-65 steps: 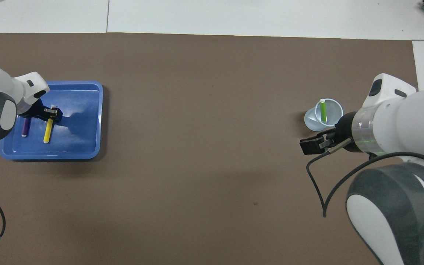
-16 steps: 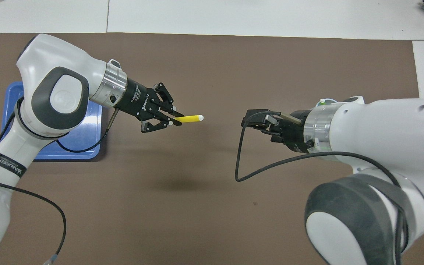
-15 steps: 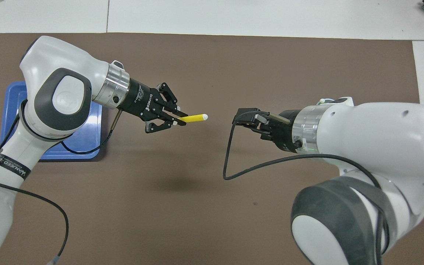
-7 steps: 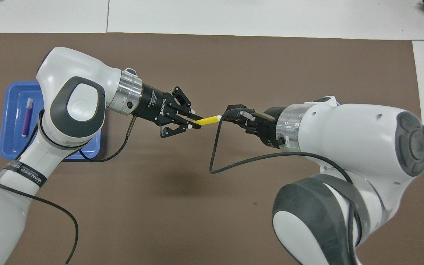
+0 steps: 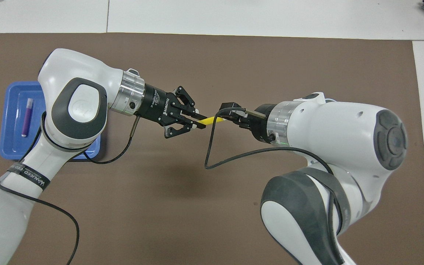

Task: Transfer and insert pens with both arms
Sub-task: 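Grasp the yellow pen with the right gripper, open the left gripper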

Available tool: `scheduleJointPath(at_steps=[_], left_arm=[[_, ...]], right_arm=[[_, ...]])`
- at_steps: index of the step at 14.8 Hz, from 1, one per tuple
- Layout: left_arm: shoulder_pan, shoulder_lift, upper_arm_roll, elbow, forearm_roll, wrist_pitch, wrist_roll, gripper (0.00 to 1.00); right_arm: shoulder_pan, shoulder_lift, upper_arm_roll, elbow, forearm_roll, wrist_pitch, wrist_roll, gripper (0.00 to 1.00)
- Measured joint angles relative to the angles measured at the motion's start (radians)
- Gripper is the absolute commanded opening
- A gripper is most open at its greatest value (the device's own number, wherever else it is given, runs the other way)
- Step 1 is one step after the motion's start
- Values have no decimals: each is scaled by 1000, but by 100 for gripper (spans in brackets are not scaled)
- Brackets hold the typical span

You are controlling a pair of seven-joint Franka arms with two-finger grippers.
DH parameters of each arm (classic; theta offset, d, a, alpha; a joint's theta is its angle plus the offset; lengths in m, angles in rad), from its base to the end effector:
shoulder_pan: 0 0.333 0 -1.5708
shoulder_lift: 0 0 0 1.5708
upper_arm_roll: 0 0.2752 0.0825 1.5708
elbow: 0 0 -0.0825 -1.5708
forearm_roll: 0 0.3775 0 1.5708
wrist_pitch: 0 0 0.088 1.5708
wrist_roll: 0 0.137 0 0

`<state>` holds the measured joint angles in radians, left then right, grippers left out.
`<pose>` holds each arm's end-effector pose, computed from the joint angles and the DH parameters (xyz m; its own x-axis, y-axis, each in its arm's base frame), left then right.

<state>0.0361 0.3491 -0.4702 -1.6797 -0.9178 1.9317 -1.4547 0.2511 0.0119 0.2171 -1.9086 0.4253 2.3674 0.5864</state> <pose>0.5566 -0.3163 0.3936 0.0075 0.5564 -0.8309 0.9678 -0.2132 -0.1340 0.5368 0.2863 0.4728 0.9227 -0.3739 0.0939 -0.2714 -0.8030 -0.5306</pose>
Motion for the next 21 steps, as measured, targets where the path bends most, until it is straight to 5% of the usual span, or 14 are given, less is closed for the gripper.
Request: scheduleJointPath(at_steps=[4, 15, 17, 18, 19, 21], left_arm=[[-21, 0, -6, -1, -4, 36, -18, 0], [-20, -2, -4, -1, -6, 41, -19, 0], [-20, -2, -4, -2, -6, 41, -19, 0], [-20, -2, -4, -2, -6, 41, -20, 7], [-20, -2, -4, -2, -6, 41, -20, 51], [-20, -2, -4, -3, -6, 41, -20, 100]], right_arm=[[24, 22, 0, 0, 0, 51, 0, 59], [26, 24, -3, 1, 0, 51, -3, 0], [26, 24, -3, 1, 0, 51, -3, 0], [26, 24, -3, 1, 0, 51, -3, 0], [26, 24, -3, 1, 0, 51, -3, 0], [26, 24, -3, 2, 0, 51, -15, 0]])
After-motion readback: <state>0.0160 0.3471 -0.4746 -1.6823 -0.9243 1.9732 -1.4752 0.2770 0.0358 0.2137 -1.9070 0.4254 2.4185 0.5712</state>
